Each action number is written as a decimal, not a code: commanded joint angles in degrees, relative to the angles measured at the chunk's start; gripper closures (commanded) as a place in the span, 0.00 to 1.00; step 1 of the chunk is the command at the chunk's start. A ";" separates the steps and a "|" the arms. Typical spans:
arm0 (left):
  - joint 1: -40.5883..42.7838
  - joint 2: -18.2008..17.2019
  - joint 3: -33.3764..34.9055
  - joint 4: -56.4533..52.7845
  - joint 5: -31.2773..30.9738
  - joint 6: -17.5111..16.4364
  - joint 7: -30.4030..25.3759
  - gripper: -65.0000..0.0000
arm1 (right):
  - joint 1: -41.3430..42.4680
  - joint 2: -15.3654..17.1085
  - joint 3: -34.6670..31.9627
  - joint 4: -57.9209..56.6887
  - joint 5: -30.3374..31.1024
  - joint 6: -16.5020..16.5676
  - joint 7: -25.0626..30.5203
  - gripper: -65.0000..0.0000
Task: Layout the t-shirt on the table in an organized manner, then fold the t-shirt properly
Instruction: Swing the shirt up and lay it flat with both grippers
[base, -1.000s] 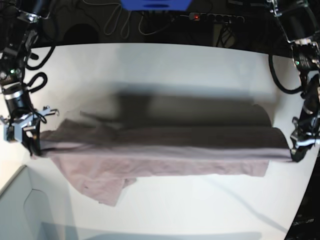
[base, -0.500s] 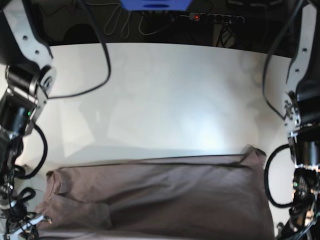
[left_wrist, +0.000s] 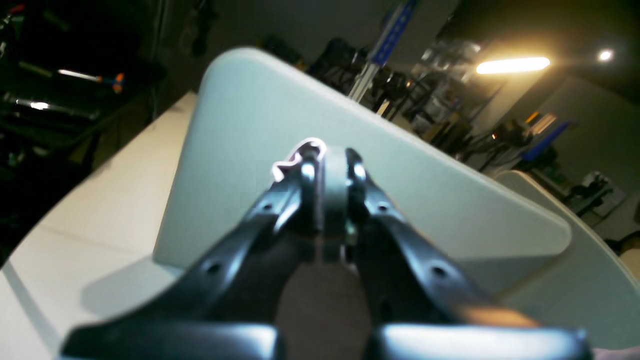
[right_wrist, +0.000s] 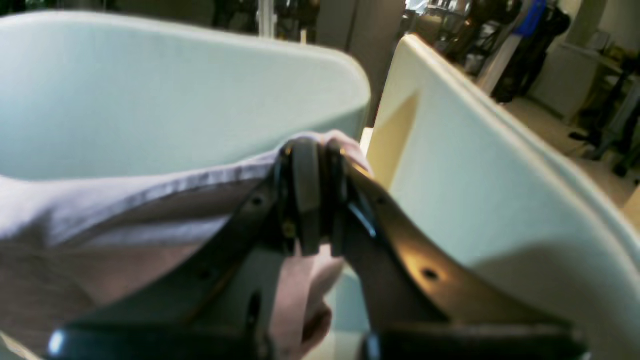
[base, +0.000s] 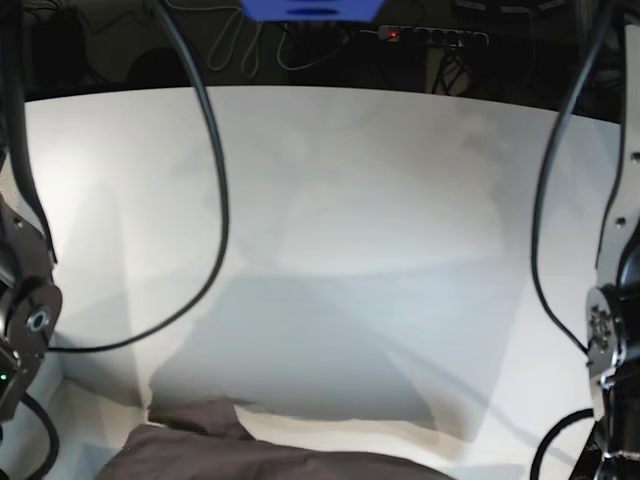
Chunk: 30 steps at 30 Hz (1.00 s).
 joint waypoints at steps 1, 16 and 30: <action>-2.28 -0.25 -0.19 0.90 -0.46 -0.41 -1.36 1.00 | 2.08 0.30 -0.06 0.79 0.41 -0.93 1.34 1.00; 22.86 -5.17 -0.71 12.86 -6.53 -0.41 -1.27 1.00 | -26.05 -1.72 0.20 22.68 1.73 -2.07 0.99 1.00; 52.66 -11.06 -14.52 34.22 -24.37 -0.41 7.87 1.00 | -65.18 -3.83 6.53 58.02 15.62 -2.07 0.82 1.00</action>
